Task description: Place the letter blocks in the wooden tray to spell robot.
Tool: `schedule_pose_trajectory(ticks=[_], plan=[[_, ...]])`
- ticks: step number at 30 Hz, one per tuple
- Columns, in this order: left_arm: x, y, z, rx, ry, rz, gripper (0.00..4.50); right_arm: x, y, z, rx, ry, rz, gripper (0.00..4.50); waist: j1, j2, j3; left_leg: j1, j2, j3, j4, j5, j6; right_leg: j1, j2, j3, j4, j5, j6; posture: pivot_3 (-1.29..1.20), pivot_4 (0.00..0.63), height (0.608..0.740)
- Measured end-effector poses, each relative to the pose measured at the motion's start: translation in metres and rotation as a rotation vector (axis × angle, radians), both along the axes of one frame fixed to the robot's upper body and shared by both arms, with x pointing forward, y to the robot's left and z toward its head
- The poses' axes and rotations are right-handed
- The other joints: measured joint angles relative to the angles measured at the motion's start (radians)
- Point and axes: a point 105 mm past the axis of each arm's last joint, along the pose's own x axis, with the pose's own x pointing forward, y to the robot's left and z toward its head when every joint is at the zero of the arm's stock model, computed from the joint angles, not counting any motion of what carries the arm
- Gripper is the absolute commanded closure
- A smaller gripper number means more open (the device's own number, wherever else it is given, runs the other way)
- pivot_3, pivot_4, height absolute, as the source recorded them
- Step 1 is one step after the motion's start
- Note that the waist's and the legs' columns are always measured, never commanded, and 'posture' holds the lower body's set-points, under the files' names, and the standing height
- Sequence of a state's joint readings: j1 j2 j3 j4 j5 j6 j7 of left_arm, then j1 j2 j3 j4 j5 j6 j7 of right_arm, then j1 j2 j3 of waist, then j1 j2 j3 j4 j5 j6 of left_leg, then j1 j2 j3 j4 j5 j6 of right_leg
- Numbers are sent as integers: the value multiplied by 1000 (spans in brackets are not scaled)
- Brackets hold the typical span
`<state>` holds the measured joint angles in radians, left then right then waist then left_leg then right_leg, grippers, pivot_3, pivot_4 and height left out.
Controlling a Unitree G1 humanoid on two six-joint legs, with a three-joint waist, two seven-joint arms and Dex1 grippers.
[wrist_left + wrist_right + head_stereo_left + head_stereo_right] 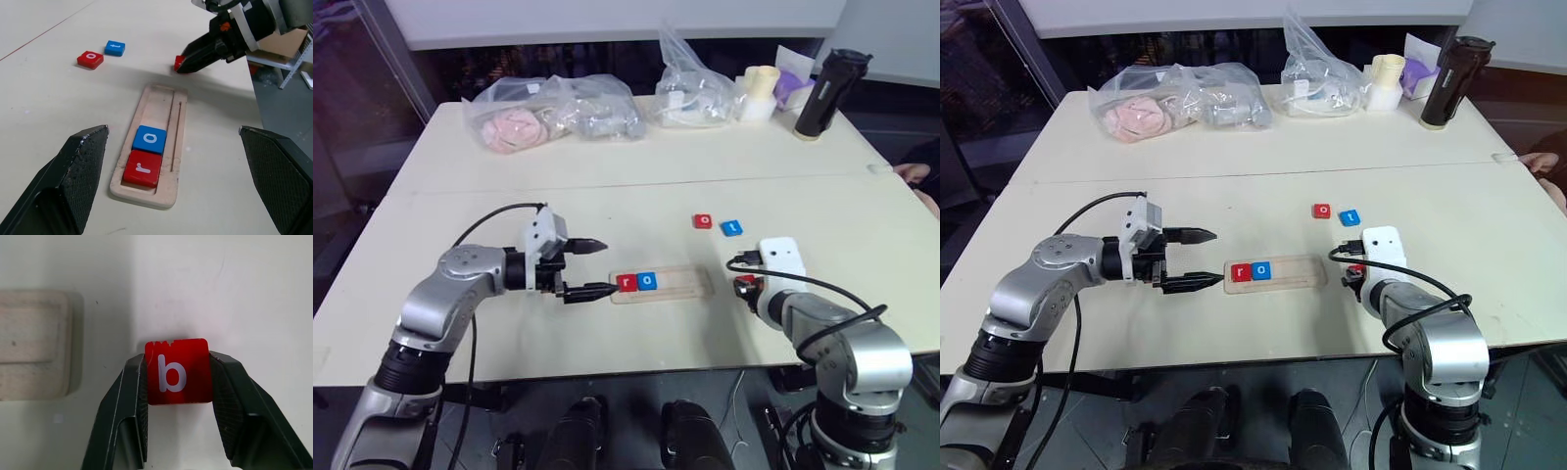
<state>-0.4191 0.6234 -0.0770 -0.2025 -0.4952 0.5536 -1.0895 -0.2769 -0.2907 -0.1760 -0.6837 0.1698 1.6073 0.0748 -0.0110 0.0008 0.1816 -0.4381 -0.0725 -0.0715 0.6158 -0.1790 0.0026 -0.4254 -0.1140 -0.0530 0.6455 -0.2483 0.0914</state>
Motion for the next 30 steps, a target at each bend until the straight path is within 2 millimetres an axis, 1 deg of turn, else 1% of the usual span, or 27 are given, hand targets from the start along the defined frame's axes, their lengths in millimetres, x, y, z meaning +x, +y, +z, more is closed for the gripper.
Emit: schedule_pose_trajectory(ticks=[3, 4, 6, 8, 9, 11, 12, 13, 15, 16, 18, 21, 24, 30], plan=[[0, 1, 0, 3, -1, 3, 0, 1, -4, 3, -1, -2, 9, 223, 0, 0, 0, 0, 0, 0, 0, 0, 0, 0, 0, 0, 0, 0, 0, 0, 150, 725], [0, 1, 0, 4, -1, 5, 0, 1, -5, 4, 4, -1, 30, 60, 0, 0, 0, 0, 0, 0, 0, 0, 0, 0, 0, 0, 0, 0, 0, 0, 150, 725], [1, 1, 0, 4, 0, 9, 0, 3, -5, 17, -33, -8, 149, 60, 0, 1, 1, -1, 0, 0, 1, 0, 0, 0, 0, -1, 0, -1, 1, 0, 150, 725], [1, 1, 0, 5, 1, 10, 0, 5, -8, 39, -115, -38, 295, 60, 0, 0, 2, -1, 0, 1, 1, 0, 0, 0, -1, -1, -1, -2, 3, 0, 150, 725], [1, 1, -1, 6, 2, 10, 0, 5, -7, 48, -129, -58, 358, 60, 1, -2, 2, -1, 0, 0, 1, 0, 0, 1, -1, -2, -2, -2, 4, 0, 150, 725], [1, 1, -1, 6, 3, 11, 0, 2, 1, 58, -126, -73, 514, 60, 1, -3, 3, -1, 0, 0, 1, 0, 0, 1, -1, -3, -2, -2, 5, 0, 150, 725], [1, 1, -1, 6, 3, 9, 0, 1, 5, 59, -124, -76, 582, 60, 1, -4, 4, -2, 0, 0, 1, 0, 0, 1, -1, -3, -2, -1, 5, 0, 150, 725], [1, -1, 0, 6, 0, 1, 0, -3, 5, 58, -164, -73, 683, 60, 3, -4, 4, -3, 0, 0, 1, 0, 0, 1, -2, -3, -3, -1, 5, 0, 150, 725], [2, 0, 0, 10, 0, 2, 0, -10, -5, 49, -278, -24, 895, 60, 7, -4, 5, -3, -1, 1, 2, -1, 1, 4, 0, -4, -7, -2, 7, 0, 150, 725], [2, 0, -1, 11, 1, 4, 0, -10, -13, 45, -323, 1, 982, 60, 4, -4, 5, -2, 0, 1, 2, -1, 2, 6, 0, -4, -11, -2, 7, 0, 150, 725], [2, 0, -1, 11, 0, 4, 0, -5, -26, 41, -357, 15, 1087, 60, -2, -5, 5, -2, 0, 2, 2, -1, 2, 8, 0, -3, -16, 1, 7, 0, 150, 725], [3, -2, 1, 5, -14, 0, 0, -2, -36, 29, -368, 64, 1190, 60, -3, -5, 6, -2, 0, 3, 3, -2, 3, 7, -3, -2, -16, 4, 4, 0, 150, 725], [3, -2, 1, 4, -18, 8, 0, 4, -47, 19, -355, 106, 1227, 60, 1, -6, 6, -3, 0, 3, 2, -2, 3, 6, -3, -2, -15, 4, 4, 0, 150, 725], [0, -2, -2, 6, -16, 13, 0, 17, -48, 9, -272, 113, 1252, 60, 2, -6, 6, -3, 0, 3, 3, -2, 3, 6, -3, -2, -15, 5, 4, 0, 150, 725]])
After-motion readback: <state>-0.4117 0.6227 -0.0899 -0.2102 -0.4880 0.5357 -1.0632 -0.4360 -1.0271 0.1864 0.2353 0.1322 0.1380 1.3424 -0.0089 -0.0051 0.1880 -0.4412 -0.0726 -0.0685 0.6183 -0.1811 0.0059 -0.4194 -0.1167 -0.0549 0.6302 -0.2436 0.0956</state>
